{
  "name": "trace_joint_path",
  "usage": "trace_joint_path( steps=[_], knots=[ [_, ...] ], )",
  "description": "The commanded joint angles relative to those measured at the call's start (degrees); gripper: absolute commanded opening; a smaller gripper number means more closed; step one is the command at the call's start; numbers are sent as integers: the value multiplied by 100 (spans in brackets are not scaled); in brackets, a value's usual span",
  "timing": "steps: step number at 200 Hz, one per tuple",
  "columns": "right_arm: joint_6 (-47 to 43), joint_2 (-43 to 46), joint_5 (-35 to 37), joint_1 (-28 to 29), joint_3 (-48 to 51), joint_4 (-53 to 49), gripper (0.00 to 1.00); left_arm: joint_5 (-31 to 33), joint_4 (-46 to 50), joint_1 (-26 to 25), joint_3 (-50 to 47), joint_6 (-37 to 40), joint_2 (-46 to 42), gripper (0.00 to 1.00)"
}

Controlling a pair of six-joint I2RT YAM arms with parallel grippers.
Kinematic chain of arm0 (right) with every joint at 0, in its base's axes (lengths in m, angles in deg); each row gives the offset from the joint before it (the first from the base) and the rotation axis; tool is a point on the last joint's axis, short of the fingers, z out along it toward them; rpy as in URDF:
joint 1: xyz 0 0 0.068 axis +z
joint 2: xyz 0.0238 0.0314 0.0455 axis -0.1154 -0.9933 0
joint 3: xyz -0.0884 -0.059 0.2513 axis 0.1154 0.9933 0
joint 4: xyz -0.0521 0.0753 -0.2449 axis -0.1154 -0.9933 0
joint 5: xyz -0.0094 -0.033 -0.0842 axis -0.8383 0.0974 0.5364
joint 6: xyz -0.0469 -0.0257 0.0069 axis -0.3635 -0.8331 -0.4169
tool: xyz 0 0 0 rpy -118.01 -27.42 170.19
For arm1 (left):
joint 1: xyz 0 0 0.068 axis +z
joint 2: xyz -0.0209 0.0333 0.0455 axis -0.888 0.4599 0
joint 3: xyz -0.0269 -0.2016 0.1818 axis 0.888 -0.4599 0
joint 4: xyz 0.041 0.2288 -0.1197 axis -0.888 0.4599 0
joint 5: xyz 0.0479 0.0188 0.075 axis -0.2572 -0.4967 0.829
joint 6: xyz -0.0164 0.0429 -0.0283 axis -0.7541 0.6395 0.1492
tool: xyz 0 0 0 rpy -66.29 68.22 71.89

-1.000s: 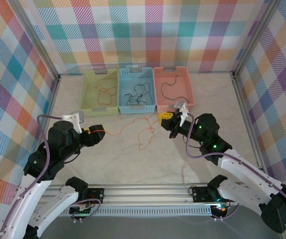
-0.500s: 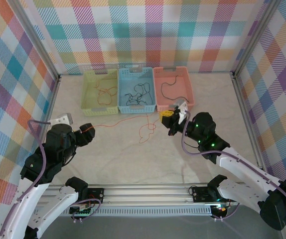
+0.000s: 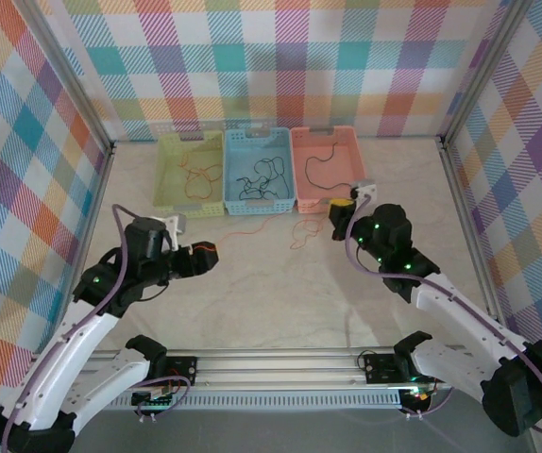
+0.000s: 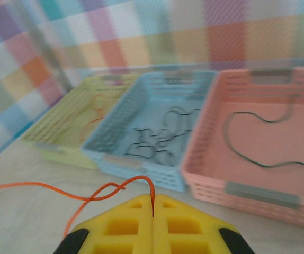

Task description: Untangle the cables

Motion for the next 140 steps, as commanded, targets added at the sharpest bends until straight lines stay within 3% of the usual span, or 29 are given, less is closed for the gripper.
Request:
trace_joint_path(
  steps=[1, 41, 65, 98, 140],
  knots=[
    [422, -11, 450, -216, -42, -289, 0, -718, -150, 54, -116, 155, -157, 79],
    [696, -118, 372, -515, 31, -318, 0, -912, -61, 47, -240, 155, -404, 79],
    [698, -135, -239, -525, 165, 186, 0, -1115, -260, 48, -331, 153, -483, 79],
    [834, -280, -767, -525, 47, 250, 0, -1857, -1349, -22, -590, -157, -197, 73],
    [1125, -401, -1547, -525, -3, 549, 0, -1787, -2767, -870, -427, -345, 1029, 68]
  ],
)
